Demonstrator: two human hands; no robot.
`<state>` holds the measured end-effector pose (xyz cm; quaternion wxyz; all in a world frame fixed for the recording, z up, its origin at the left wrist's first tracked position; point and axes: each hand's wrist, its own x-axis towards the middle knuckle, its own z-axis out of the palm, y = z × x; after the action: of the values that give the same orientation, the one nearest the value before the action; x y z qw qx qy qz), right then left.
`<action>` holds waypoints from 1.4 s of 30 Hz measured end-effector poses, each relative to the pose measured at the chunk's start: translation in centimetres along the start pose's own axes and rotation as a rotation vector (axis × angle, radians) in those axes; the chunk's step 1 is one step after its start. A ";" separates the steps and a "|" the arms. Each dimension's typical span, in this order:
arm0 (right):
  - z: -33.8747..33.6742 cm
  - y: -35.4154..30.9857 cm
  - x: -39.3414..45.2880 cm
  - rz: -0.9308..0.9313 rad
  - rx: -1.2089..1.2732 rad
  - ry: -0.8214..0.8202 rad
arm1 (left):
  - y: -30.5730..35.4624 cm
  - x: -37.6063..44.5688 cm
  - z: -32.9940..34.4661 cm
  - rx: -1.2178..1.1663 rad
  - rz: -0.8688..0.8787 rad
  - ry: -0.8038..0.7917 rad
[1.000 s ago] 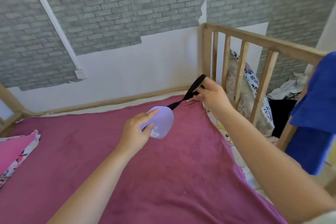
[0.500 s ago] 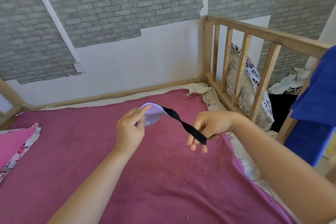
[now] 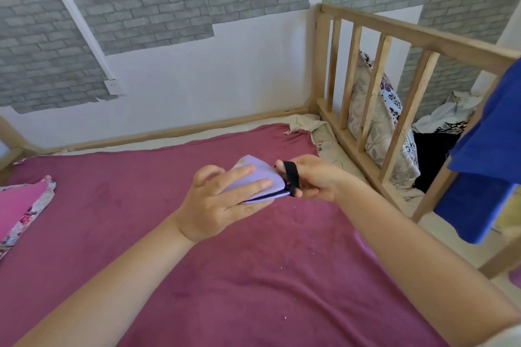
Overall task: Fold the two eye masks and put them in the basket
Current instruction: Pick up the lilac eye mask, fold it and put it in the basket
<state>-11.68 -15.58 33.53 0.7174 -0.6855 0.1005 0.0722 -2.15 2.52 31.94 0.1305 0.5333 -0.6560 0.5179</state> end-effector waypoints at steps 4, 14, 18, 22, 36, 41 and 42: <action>0.9 -0.3 0.7 -0.061 0.097 0.157 | -0.6 -2.1 1.2 -0.091 -0.217 -0.142; 2.4 1.8 1.8 -0.244 -0.032 0.355 | 2.1 2.7 1.8 -1.066 -1.751 -0.050; 1.5 1.7 1.6 -0.222 0.132 0.404 | 2.7 3.5 2.0 -0.930 -1.620 -0.134; -0.2 1.8 0.7 -0.224 0.225 0.434 | 3.3 2.7 1.6 -0.894 -1.477 -0.336; 0.0 1.2 0.2 -0.390 -0.176 0.389 | 5.6 2.8 0.9 -0.814 -1.654 -0.209; 1.1 2.1 0.3 -0.481 -0.043 0.385 | 6.5 3.0 1.1 -0.814 -1.748 -0.036; 1.0 2.1 0.4 -0.469 -0.075 0.365 | 6.4 2.7 0.9 -0.826 -1.760 -0.042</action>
<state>-11.77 -14.49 31.42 0.6588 -0.7176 0.0639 -0.2165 -8.23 -0.41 30.09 0.6361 0.7545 -0.1550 -0.0455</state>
